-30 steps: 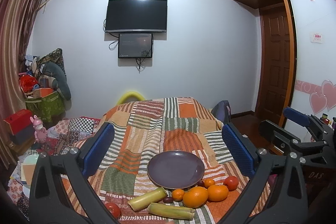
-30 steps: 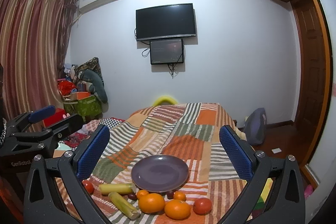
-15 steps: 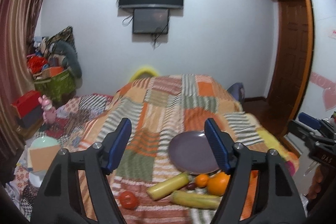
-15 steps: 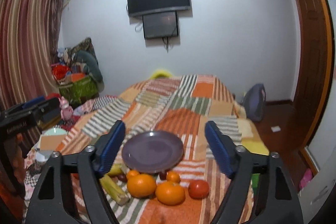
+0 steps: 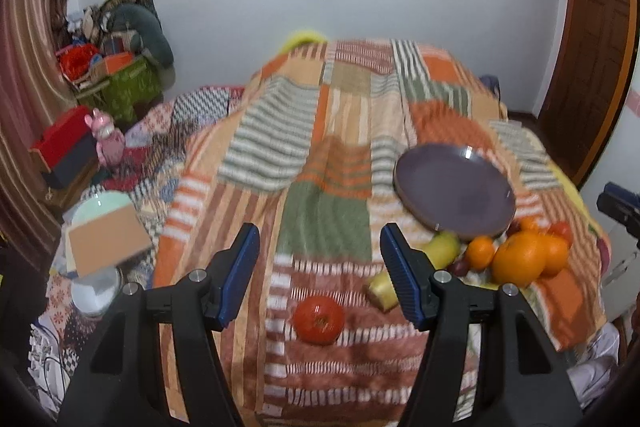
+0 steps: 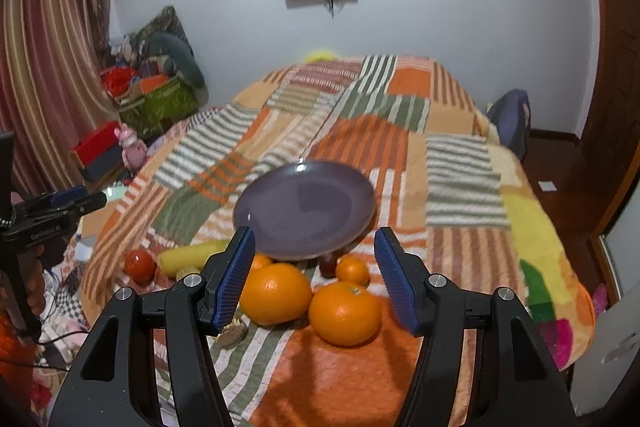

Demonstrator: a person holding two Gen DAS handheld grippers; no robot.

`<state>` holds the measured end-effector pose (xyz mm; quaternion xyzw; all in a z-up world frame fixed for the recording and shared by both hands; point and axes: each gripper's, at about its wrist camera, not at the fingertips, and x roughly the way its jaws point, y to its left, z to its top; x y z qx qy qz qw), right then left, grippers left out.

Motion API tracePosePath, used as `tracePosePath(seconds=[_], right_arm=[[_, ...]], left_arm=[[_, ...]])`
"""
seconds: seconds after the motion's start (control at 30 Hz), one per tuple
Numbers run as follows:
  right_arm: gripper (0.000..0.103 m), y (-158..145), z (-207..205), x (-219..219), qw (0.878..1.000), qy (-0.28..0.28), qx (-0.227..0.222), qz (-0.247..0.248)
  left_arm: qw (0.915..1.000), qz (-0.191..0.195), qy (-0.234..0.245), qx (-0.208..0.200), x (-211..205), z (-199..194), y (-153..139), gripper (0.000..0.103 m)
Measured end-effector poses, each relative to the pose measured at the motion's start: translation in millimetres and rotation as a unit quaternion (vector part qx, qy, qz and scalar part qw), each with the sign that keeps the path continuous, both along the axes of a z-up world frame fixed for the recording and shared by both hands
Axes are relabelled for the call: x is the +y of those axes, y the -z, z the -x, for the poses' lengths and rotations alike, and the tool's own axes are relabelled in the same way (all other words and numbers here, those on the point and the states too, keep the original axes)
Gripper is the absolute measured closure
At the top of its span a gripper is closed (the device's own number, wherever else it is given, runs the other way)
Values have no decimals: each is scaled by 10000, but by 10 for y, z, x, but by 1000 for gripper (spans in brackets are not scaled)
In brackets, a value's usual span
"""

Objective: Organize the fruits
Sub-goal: 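Lower left tool onto the red tomato and close it while right tool grasps the large orange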

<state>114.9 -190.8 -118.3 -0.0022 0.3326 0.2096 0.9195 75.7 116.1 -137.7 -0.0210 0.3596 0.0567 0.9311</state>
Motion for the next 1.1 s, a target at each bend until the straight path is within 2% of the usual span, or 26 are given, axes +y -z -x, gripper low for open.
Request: tracePosePath(seconds=[0.23, 0.5, 0.8, 0.93, 0.97, 1.03, 1.1], right_arm=[[44, 256, -99, 214, 9985, -166, 454, 255], [44, 505, -231, 425, 9937, -393, 933, 489], [40, 655, -299, 542, 9895, -506, 1182, 657], [30, 677, -287, 612, 9881, -616, 1127, 843], [30, 686, -278, 635, 9878, -632, 1087, 922], [30, 714, -286, 671, 9867, -635, 1012, 1100], [32, 729, -305, 678, 9863, -637, 983, 1159]], left_arm=[[9976, 188, 135, 646, 110, 15, 440, 40], [9919, 493, 156, 1161, 200, 4, 808, 40], [9882, 593, 184, 1397, 167, -79, 1025, 40], [9878, 599, 192, 1428, 154, -138, 1060, 40], [9878, 599, 189, 1427, 154, -150, 1064, 42], [9873, 601, 203, 1455, 146, -175, 1076, 53], [9870, 618, 242, 1464, 140, -191, 1074, 57]])
